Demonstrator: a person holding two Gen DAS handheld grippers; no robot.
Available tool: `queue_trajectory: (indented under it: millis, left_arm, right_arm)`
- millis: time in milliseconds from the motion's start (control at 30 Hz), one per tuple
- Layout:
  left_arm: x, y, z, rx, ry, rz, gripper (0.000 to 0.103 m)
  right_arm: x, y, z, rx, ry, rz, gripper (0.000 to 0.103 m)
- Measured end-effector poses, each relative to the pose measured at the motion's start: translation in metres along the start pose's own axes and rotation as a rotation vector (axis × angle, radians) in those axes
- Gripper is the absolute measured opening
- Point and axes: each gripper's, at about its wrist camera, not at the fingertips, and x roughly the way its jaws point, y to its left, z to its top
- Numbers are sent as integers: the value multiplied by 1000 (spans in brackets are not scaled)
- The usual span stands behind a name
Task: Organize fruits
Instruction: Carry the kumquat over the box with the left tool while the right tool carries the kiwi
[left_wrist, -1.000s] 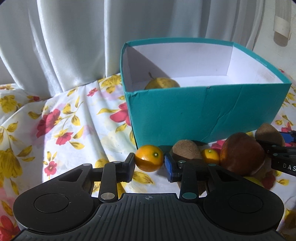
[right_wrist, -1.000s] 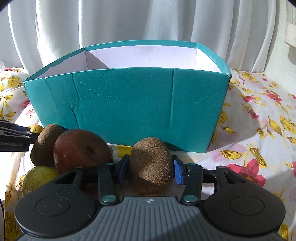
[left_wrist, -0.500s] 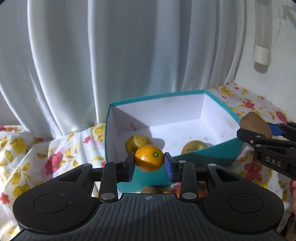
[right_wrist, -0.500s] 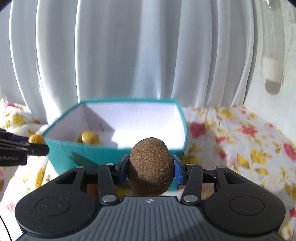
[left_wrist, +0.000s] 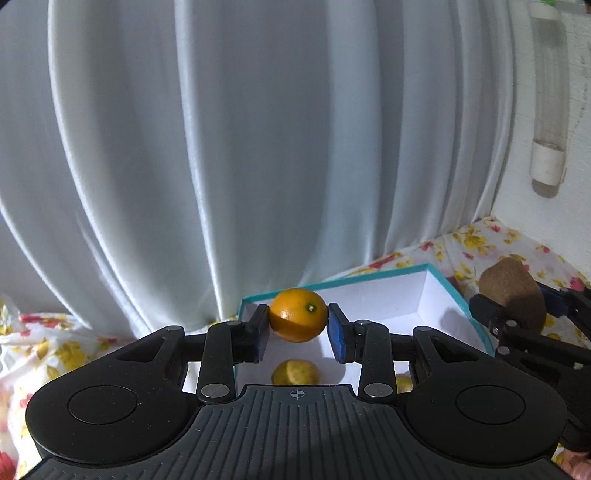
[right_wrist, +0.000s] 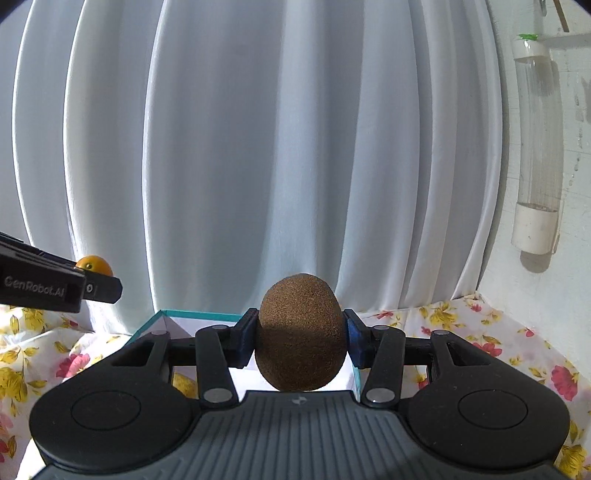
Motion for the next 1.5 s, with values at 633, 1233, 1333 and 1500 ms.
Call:
queue_trajectory:
  millis: [633,1233,1333,1500]
  left_arm:
    - [46,22,-29,-97,117,56,37]
    - [74,21,-42,-97,197,58,37]
    - [81,21,-44,-96,212,59,37]
    - [90,21,-51,-93,236,51,37]
  right_arm:
    - [24,9,-31,12,69,23,48]
    - [50,7,-52,8,145,24,48]
    - [55,6,-55,7,159,24,48]
    - [62,4,-60,11,179,24,48]
